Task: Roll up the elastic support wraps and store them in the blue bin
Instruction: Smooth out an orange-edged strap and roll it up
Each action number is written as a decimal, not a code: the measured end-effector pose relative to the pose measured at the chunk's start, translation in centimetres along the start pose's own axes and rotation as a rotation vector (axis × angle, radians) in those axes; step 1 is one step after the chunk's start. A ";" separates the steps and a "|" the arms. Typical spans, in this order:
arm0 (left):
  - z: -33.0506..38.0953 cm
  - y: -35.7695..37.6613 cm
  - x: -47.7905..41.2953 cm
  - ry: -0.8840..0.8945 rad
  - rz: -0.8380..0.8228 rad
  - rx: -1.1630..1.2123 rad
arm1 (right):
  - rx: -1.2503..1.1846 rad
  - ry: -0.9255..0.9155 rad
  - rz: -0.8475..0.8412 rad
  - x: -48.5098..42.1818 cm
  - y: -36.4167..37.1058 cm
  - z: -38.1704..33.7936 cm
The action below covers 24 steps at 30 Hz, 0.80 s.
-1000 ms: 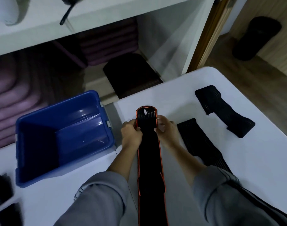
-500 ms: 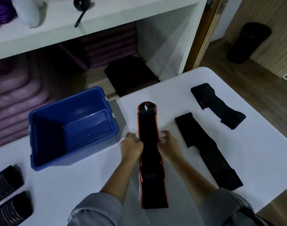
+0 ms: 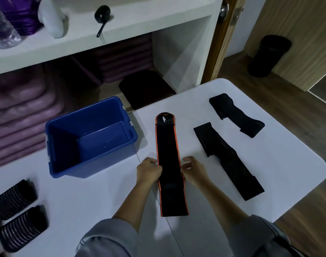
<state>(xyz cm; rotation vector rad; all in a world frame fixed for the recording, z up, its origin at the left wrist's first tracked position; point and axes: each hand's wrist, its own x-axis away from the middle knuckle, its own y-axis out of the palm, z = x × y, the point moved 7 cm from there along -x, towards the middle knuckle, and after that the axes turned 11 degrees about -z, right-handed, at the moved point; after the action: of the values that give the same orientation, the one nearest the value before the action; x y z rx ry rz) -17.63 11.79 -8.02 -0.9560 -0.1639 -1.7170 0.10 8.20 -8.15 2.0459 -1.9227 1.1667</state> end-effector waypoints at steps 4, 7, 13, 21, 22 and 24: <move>-1.0 0.0 1.7 0.005 0.010 -0.078 | 0.034 0.017 -0.004 1.7 0.4 0.8; -2.2 1.2 2.8 -0.029 -0.095 -0.115 | 0.062 0.051 -0.040 2.8 1.3 1.3; -3.0 0.5 3.7 0.023 -0.023 -0.001 | 0.017 0.046 -0.068 3.8 1.6 2.4; -3.1 0.8 4.7 0.104 -0.015 0.053 | 0.044 -0.034 -0.064 4.5 1.8 2.3; -2.9 0.8 4.9 0.128 -0.009 0.052 | 0.049 -0.041 -0.069 4.5 1.8 2.2; -2.3 1.0 5.2 0.179 -0.020 0.014 | 0.043 -0.048 -0.083 4.5 1.9 2.4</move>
<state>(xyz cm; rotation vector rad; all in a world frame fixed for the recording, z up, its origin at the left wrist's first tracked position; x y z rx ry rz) -18.29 6.24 -6.43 -0.7880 -0.0674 -1.8077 -0.87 2.84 -8.04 2.1727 -1.8284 1.1610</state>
